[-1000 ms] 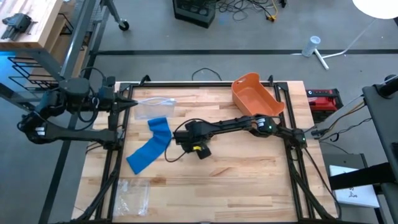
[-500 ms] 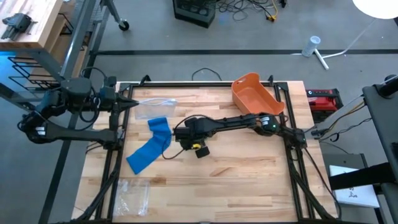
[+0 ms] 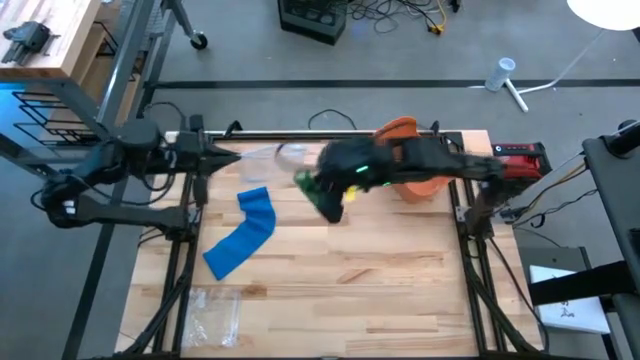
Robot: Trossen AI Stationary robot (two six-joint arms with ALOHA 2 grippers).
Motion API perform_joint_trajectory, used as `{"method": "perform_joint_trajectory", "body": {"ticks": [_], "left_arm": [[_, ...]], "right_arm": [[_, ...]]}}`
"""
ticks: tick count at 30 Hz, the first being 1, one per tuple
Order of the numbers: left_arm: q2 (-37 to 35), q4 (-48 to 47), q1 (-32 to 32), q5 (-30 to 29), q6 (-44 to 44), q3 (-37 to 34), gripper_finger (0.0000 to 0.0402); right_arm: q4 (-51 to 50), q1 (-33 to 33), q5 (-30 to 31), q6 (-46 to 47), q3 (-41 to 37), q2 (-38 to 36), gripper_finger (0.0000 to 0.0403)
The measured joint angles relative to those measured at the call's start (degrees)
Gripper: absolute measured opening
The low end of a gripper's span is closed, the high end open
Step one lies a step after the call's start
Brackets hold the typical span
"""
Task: Roll bandage
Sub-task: Put the rolled green bandage into the transparent zip bag
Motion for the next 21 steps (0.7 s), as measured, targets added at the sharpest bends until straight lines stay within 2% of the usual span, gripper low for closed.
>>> {"method": "perform_joint_trajectory", "body": {"ticks": [5,10,14,21], "left_arm": [[4.9,8.5,0.0,4.2,3.3,-2.0,0.0],[10.2,11.5,0.0,7.6,3.7,-1.0,0.0],[13.7,12.1,-0.5,11.7,3.6,1.0,0.0],[14.8,12.1,-1.1,12.3,3.3,4.3,0.0]], "right_arm": [[14.2,1.3,7.4,-4.5,0.0,-4.8,0.0091],[26.2,1.5,7.7,-11.2,-0.1,-5.9,0.0084],[24.4,1.6,7.1,-12.4,-0.1,-5.8,0.0086],[16.3,1.5,7.2,-9.6,-0.2,-5.5,0.0092]]}}
